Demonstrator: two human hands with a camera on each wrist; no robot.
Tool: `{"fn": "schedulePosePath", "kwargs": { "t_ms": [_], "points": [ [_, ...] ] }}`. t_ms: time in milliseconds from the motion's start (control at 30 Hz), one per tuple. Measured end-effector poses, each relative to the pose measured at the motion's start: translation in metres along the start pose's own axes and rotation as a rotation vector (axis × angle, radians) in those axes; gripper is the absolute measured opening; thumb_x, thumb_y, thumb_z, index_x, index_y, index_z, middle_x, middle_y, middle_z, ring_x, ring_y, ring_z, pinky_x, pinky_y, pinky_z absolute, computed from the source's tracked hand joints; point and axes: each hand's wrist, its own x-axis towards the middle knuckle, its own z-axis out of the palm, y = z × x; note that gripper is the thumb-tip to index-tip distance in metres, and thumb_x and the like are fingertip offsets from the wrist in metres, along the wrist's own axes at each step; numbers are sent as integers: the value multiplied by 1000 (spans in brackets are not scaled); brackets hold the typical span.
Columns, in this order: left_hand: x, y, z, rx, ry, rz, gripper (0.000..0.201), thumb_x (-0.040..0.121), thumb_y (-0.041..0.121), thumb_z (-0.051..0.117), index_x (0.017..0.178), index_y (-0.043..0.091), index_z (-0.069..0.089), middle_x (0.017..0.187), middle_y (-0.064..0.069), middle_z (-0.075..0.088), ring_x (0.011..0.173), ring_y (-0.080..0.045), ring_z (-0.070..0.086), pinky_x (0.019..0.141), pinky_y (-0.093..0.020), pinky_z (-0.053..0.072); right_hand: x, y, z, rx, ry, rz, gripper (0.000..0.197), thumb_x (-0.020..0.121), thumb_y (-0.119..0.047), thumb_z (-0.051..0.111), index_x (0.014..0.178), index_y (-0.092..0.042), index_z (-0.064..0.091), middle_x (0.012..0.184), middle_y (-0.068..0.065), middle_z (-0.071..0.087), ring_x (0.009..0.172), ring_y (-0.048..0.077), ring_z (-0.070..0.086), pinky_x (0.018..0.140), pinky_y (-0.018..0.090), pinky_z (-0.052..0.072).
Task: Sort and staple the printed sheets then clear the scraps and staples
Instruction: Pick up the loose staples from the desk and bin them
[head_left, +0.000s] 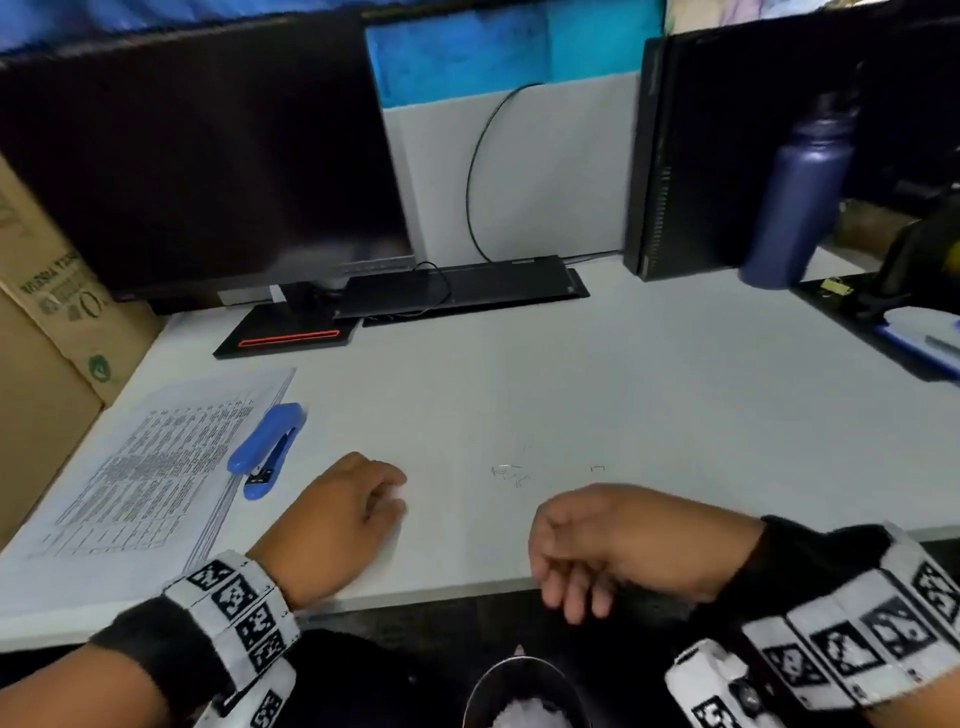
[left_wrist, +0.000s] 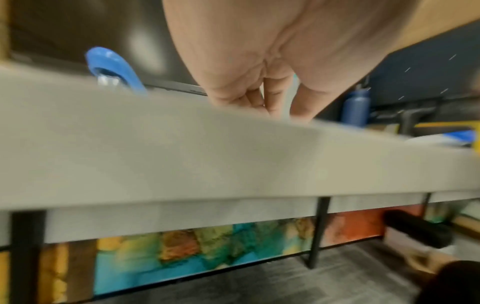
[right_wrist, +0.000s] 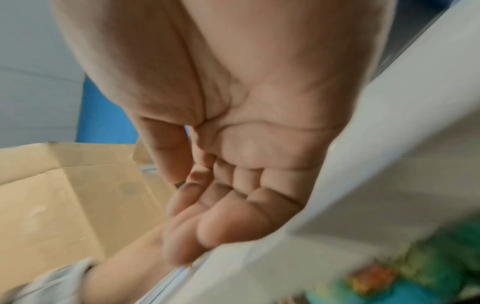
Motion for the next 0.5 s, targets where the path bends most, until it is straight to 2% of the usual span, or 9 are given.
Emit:
{"fn": "schedulePosePath", "kwargs": {
  "t_ms": [100,167,233,300,400,500],
  "points": [
    [-23,36,4,-22,-100,223,32,94,38,65,126,37,63,111,23,54,101,9,55,90,-5,42,-14,4,-43,-84,328,22,24,101,-12,45,85,-11,64,76,5,68,62,15,59,53,24,44],
    [-35,54,11,53,-158,381,39,93,47,60,131,40,62,116,25,55,108,10,51,95,-7,42,-14,10,-59,-17,458,18,24,99,-10,46,84,-9,64,75,8,65,60,16,57,52,25,43],
    [-39,66,22,164,-160,489,41,91,48,55,131,41,61,116,22,59,106,4,54,90,-12,48,-13,16,-64,135,508,21,22,97,-8,47,83,-6,63,75,12,62,60,19,55,53,28,42],
    [-38,74,32,199,-126,540,35,90,43,57,125,40,63,110,19,63,98,-2,59,77,-18,55,-10,22,-64,206,520,33,19,97,-8,49,84,-4,62,75,14,62,60,20,56,54,29,45],
    [-36,76,41,248,-53,598,27,83,24,77,108,34,73,96,16,67,84,-4,63,63,-20,55,-6,22,-61,192,541,39,17,97,-12,53,85,-4,62,75,12,63,62,21,58,56,29,49],
    [-36,76,42,279,-20,619,31,70,14,87,95,29,77,90,14,68,78,-5,64,61,-18,54,-6,21,-61,174,547,44,15,97,-14,55,88,-5,62,77,12,64,66,21,59,59,30,50]
  ]
}}
